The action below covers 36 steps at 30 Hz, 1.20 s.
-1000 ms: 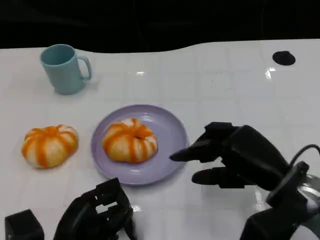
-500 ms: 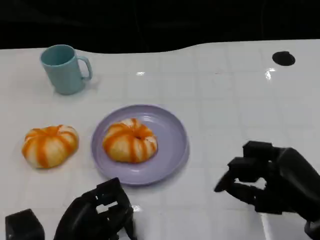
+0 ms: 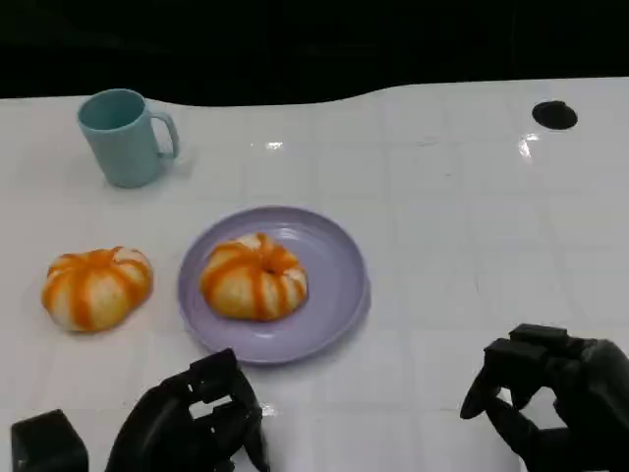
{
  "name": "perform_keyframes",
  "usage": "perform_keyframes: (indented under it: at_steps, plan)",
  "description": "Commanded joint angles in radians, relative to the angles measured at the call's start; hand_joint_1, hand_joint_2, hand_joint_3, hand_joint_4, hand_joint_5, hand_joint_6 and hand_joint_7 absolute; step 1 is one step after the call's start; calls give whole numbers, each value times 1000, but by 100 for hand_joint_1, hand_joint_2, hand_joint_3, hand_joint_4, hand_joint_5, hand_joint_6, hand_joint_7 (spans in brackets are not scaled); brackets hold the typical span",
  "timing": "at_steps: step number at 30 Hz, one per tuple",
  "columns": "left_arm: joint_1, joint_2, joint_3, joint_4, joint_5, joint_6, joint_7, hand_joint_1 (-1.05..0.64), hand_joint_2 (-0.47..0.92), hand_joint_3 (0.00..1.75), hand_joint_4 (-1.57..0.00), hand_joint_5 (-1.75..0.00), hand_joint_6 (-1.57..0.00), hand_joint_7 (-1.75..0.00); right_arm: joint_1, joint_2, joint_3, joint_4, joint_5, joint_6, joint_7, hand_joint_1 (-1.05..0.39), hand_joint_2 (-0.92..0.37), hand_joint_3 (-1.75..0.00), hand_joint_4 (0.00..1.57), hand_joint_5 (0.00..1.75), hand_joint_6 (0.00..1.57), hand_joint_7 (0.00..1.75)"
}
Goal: Grasp the bread from the table and place it into the plate.
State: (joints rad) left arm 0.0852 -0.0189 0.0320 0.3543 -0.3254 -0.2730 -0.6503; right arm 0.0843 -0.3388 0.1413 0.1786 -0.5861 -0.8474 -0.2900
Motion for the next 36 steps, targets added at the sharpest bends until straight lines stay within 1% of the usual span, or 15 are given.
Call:
perform_keyframes:
  at_steps: [1, 7, 10, 15, 21, 24, 32, 36]
  plan:
    - [-9, 14, 8, 6, -14, 5, -8, -58, 76, 55, -77, -175, -69, -149, 8, 16, -8, 46, 4, -24, -40, -11, -34, -137, 79, 174, 72, 138]
    - [-12, 20, 11, 14, -20, -2, -13, -59, 75, 54, -78, -175, -69, -150, -13, 30, -2, 111, -50, -57, -108, -10, -34, -135, 80, 173, 74, 138]
    - [-15, 21, 13, 23, -23, -9, -20, -59, 76, 55, -78, -175, -69, -150, -28, 33, 1, 146, -71, -61, -137, -11, -34, -137, 79, 172, 73, 139]
    - [-24, 23, 17, 38, -29, -7, -33, -59, 76, 54, -77, -175, -69, -150, -61, 36, 11, 216, -69, -84, -172, -12, -33, -137, 78, 172, 73, 140]
    - [-30, 25, 19, 44, -16, -11, -22, -60, 76, 52, -77, -175, -69, -150, -92, 37, 24, 274, -59, -112, -187, -12, -30, -139, 80, 171, 75, 135]
    - [-32, 25, 20, 48, -18, -13, -26, -60, 77, 52, -77, -175, -70, -150, -101, 37, 29, 293, -54, -122, -184, -12, -31, -137, 80, 169, 76, 133]
    - [-34, 24, 21, 57, -28, -13, -39, -61, 78, 48, -78, -175, -71, -148, -102, 38, 33, 305, -23, -126, -158, -13, -30, -139, 81, 169, 79, 130]
    - [-35, 20, 19, 68, -17, -30, -36, -61, 79, 47, -79, -175, -71, -149, -102, 33, 29, 316, -28, -135, -165, -13, -29, -140, 81, 169, 79, 130]
